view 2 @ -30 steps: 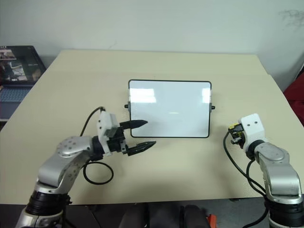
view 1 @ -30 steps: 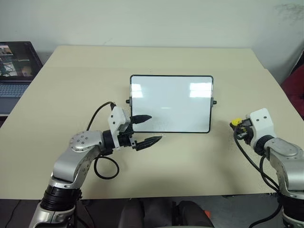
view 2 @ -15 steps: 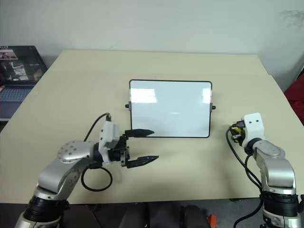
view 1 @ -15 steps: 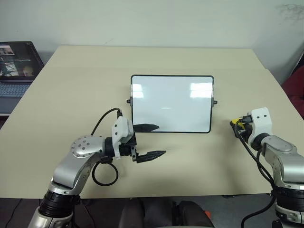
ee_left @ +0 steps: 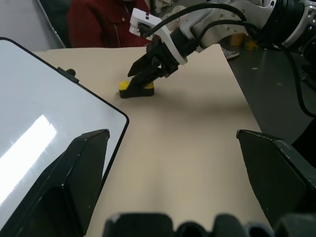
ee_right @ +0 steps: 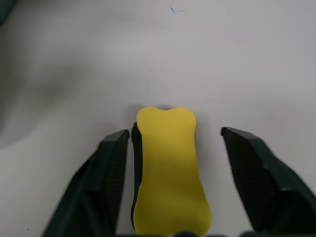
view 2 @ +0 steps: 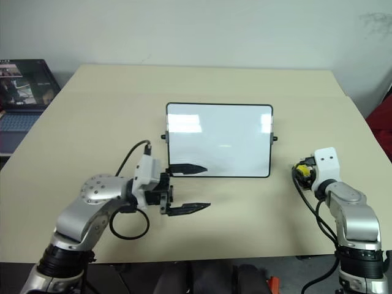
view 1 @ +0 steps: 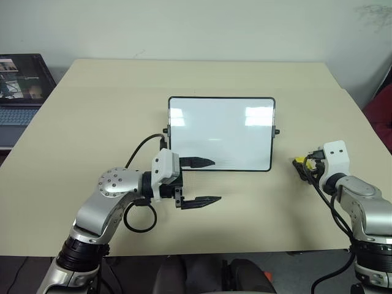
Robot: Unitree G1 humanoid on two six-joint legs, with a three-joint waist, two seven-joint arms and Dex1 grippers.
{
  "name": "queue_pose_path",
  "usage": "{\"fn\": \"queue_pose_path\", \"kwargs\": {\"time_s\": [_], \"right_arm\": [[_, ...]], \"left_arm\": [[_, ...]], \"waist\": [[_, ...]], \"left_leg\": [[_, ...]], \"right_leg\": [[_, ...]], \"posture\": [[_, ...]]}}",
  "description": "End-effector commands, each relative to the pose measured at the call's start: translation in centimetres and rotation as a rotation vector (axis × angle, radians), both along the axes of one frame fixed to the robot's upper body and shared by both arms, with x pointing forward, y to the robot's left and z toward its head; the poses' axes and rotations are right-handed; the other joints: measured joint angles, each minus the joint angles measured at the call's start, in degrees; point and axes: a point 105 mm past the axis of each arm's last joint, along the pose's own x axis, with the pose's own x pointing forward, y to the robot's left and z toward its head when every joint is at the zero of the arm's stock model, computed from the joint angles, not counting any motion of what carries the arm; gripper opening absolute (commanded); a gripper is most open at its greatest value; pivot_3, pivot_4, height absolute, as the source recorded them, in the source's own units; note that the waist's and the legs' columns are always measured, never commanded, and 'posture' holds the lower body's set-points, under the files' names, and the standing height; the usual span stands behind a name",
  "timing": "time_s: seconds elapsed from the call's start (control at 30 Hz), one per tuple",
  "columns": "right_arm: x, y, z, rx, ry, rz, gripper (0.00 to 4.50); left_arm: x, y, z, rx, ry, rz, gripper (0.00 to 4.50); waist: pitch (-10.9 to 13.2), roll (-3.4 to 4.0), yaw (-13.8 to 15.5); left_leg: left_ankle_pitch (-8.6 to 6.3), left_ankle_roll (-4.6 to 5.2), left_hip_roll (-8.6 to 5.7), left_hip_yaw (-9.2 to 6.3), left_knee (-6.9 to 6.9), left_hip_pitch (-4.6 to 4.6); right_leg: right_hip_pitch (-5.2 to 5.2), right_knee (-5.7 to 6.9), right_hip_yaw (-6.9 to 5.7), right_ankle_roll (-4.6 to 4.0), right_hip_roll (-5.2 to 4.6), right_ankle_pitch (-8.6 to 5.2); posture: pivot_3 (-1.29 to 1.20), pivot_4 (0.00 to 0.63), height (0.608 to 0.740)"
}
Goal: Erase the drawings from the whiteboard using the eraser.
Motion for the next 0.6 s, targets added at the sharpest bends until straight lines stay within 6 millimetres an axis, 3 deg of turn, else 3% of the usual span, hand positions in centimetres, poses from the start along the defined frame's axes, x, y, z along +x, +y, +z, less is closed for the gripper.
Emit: {"fn": "queue_pose_path", "kwargs": {"time_s": [0.03, 0.17, 0.27, 0.33, 0.53, 0.6], "right_arm": [[0.1, -0.1, 1.7, 0.012, -0.081, -0.003, 4.47], [-0.8, 2.4, 5.5, 0.016, -0.267, 0.098, 4.47], [-2.5, 4.9, 7.2, -0.018, -0.415, 0.172, 4.47], [-3.8, 6.2, 7.2, -0.018, -0.473, 0.205, 4.47], [-7.4, 8.7, 3.3, 0.105, -0.577, 0.235, 4.47], [-8.6, 9.0, 1.7, 0.152, -0.585, 0.225, 4.47]], "left_arm": [[-0.1, -0.4, 0.7, -0.011, -0.031, -0.006, 4.5], [0.6, 0.1, 1.5, -0.043, -0.047, 0.075, 4.5], [1.8, 1.2, 2.1, -0.111, -0.054, 0.219, 4.5], [2.3, 2.0, 2.3, -0.165, -0.068, 0.323, 4.5], [1.7, 4.7, 1.3, -0.324, -0.083, 0.682, 4.5], [1.3, 7.0, 0.1, -0.331, -0.163, 0.896, 4.5]], "waist": [[0.0, 0.0, 0.0], [0.0, 0.09, 0.0], [0.0, 0.1, 0.0], [0.0, 0.1, 0.0], [0.0, 0.1, 0.0], [-0.1, 0.08, -0.1]], "left_leg": [[0.0, 0.0, 0.0, 0.0, 0.0, 0.0], [0.0, 0.0, 0.0, -0.01, 0.03, 0.0], [0.0, 0.0, 0.01, -0.05, 0.04, -0.01], [-0.01, 0.0, 0.03, -0.08, 0.04, -0.01], [-0.03, -0.03, 0.02, -0.13, 0.1, -0.01], [-0.03, -0.02, 0.01, -0.15, 0.17, 0.03]], "right_leg": [[0.0, 0.01, 0.0, 0.0, 0.0, 0.0], [-0.01, 0.06, 0.0, 0.0, 0.0, 0.0], [-0.01, 0.07, -0.02, 0.01, 0.02, 0.0], [0.01, 0.05, -0.04, 0.01, 0.03, -0.01], [0.06, 0.03, 0.0, 0.02, -0.04, -0.01], [0.11, 0.08, -0.02, 0.03, -0.09, -0.01]], "posture": [[0.0, 0.15, 0.74], [0.0, 0.15, 0.74], [0.0, 0.15, 0.74], [0.0, 0.15, 0.74], [0.0, 0.15, 0.74], [0.0, 0.15, 0.74]]}}
